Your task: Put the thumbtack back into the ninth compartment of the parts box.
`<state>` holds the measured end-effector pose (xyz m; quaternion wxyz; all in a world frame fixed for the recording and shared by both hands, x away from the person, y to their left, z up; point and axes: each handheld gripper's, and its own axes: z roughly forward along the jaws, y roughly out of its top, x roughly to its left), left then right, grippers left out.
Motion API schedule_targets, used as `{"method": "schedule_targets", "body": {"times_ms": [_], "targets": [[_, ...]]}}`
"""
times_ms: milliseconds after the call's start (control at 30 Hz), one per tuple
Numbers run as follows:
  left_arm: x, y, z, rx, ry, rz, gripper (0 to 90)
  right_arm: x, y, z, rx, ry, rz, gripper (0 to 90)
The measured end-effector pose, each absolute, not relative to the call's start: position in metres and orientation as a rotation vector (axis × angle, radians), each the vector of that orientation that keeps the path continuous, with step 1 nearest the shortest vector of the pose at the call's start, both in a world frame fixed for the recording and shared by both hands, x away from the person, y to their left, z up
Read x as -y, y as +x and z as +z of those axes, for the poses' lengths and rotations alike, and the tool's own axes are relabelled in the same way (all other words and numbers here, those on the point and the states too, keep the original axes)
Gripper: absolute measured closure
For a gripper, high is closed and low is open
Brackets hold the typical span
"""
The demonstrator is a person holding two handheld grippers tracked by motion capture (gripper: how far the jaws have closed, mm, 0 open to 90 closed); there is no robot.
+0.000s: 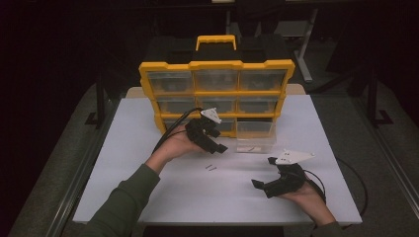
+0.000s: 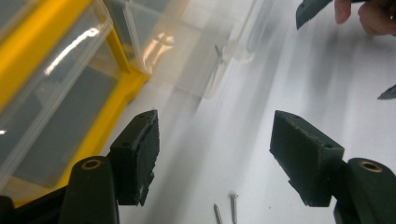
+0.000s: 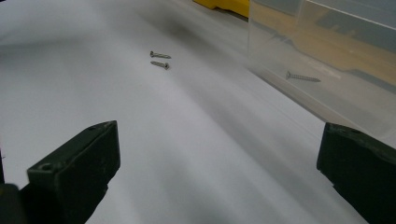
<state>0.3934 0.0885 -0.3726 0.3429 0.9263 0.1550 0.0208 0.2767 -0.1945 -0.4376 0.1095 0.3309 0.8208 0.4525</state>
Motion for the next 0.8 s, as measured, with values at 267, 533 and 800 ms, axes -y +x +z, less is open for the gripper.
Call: {"method": "schedule_targets", "body": {"times_ms": [267, 533, 800], "targets": [[-0.096, 0.385, -0.389, -0.437, 2.406, 0.061, 29.5, 0.194, 0.277, -0.438, -2.416, 0.972, 1.326, 0.0], [-0.105, 0.380, -0.405, -0.447, 2.409, 0.070, 29.2, 0.194, 0.277, -0.438, -2.417, 0.974, 1.324, 0.0], [-0.112, 0.372, -0.418, -0.477, 2.409, 0.076, 30.7, 0.194, 0.277, -0.439, -2.418, 0.976, 1.321, 0.0]]}}
